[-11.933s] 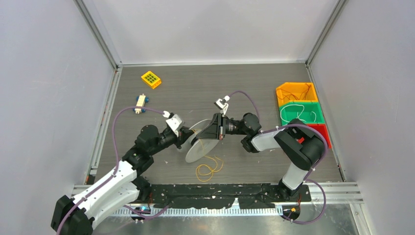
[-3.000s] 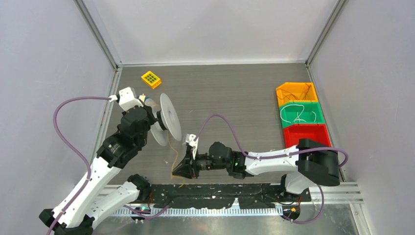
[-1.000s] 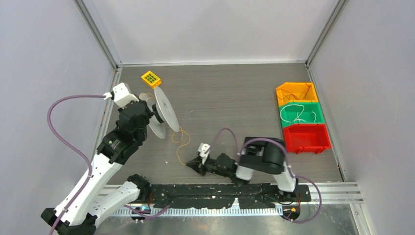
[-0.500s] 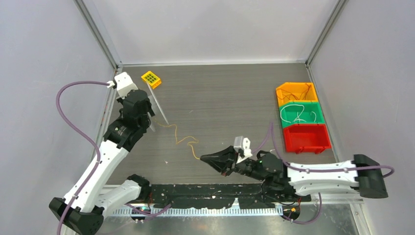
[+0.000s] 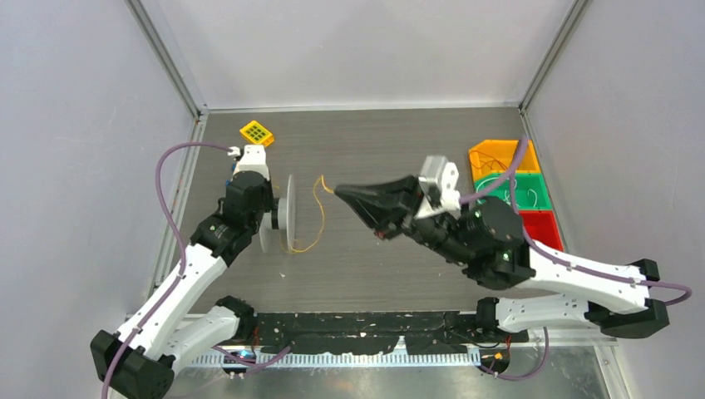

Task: Wrap the cables

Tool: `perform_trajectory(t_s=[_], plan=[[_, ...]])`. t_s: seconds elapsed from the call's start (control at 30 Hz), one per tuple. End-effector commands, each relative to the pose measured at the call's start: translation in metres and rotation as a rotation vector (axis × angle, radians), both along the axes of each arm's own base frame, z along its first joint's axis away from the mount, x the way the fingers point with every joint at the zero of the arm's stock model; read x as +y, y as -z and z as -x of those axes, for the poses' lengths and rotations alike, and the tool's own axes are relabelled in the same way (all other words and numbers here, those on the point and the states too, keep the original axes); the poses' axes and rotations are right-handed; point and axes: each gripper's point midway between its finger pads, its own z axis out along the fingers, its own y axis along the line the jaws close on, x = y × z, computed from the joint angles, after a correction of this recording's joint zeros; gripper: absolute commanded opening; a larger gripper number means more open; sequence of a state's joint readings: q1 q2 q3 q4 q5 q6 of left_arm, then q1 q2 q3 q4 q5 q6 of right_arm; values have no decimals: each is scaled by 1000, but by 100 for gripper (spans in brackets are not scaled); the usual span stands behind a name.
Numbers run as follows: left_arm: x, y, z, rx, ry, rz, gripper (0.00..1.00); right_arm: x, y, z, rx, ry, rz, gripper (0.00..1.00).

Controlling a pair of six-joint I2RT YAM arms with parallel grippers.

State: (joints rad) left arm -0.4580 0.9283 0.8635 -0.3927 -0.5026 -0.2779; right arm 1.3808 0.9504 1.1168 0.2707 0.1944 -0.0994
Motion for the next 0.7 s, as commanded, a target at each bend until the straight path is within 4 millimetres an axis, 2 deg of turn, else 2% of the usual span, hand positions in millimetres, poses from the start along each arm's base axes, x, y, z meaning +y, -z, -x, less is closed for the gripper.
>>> perform_trajectory(t_s=[0.0,0.1,0.23,0.33,0.4,0.53,0.6,0.63,0.67], plan=[[-39,-31,10,-132,295,19,0,17,-15,-43,0,86,62,5],[-46,-21,24,-115,388,-2,0,11,-44,-73,0,110,9,6],[-53,-9,38,-78,480,-18,0,-3,-77,-100,-9,122,-83,5],[-54,-3,41,-68,501,-30,0,-9,-94,-117,9,123,-128,5],[-47,0,37,-71,455,-40,0,-11,-106,-128,18,114,-160,5],[-18,1,21,-76,225,-34,0,-17,-140,-114,-15,41,-221,5],[-6,-2,16,-66,126,-35,0,-21,-155,-96,-40,-32,-252,5],[-2,-5,13,-64,90,-41,0,-21,-155,-91,-27,-61,-267,5],[0,-6,11,-56,68,-43,0,-29,-164,-81,-52,-84,-298,6]])
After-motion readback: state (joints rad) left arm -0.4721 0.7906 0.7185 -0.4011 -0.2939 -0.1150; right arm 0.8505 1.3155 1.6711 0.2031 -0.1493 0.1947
